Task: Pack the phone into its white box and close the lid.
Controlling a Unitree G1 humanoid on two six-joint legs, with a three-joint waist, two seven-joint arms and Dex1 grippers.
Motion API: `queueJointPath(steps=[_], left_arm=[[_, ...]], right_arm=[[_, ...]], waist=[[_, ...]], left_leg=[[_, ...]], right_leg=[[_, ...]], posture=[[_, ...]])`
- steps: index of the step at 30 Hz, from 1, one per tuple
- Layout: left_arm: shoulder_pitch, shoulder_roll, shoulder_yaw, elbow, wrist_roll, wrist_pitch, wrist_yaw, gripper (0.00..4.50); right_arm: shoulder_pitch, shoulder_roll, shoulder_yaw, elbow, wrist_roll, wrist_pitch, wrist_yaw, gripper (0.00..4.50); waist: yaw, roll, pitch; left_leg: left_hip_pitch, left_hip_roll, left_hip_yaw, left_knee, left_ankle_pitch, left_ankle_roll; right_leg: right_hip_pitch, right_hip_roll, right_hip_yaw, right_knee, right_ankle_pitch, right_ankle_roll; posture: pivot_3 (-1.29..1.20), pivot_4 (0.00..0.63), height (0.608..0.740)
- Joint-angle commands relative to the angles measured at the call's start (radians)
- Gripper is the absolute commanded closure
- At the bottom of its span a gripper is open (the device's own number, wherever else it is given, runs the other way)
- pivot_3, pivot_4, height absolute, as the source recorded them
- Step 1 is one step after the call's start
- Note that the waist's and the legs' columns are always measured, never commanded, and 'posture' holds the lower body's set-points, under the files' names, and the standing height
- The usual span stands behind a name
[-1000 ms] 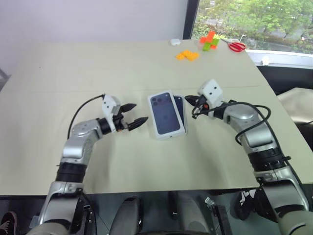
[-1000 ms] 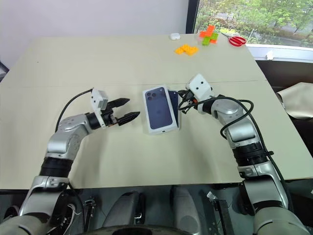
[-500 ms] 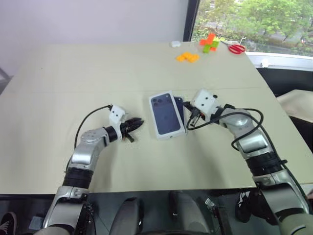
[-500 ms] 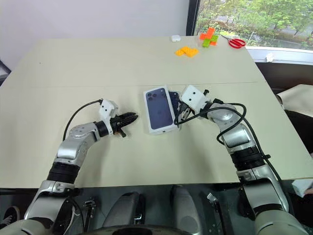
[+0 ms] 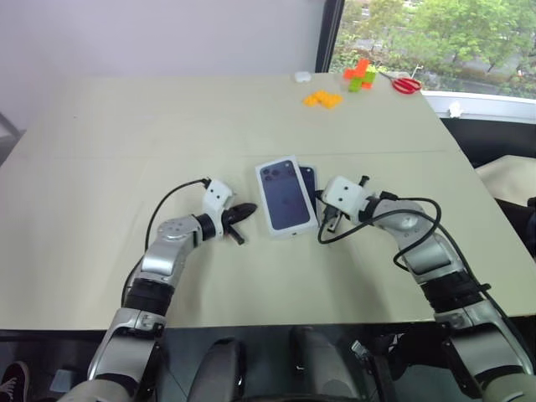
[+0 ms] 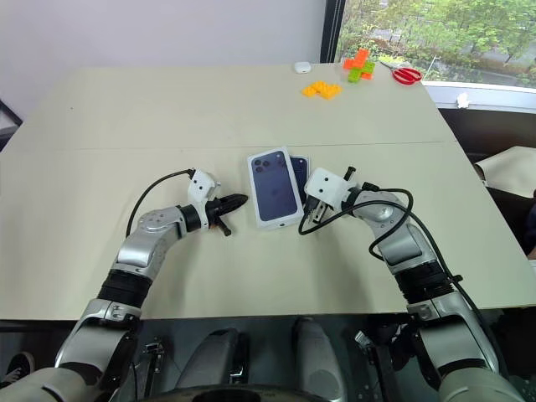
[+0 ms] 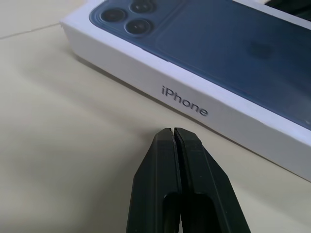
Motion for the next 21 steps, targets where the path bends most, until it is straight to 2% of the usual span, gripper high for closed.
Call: queueJointPath(steps=[1,21], left_arm=[[-0.031,-0.023,0.000,0.044,0.014,-0.027,0.017,4.39],[-0.159,-0.105,0.014,0.202,0.030,-0.110,0.060,4.39]], right_arm=[[-0.004,0.009,-0.016,-0.065,0.007,-0.002,0.002,4.50],[0.009,0.021,-0.031,-0.113,0.016,0.055,-0.002,4.50]], waist=[[0.001,0.000,0.000],[0.001,0.000,0.000]], left_leg=[[0.000,0.000,0.000,0.000,0.000,0.000],[0.000,0.000,0.000,0.000,0.000,0.000]], right_leg=[[0.000,0.000,0.000,0.000,0.000,0.000],[0.000,0.000,0.000,-0.001,0.000,0.000]], posture=[[0.00,0.150,0.740],[0.00,0.150,0.740]])
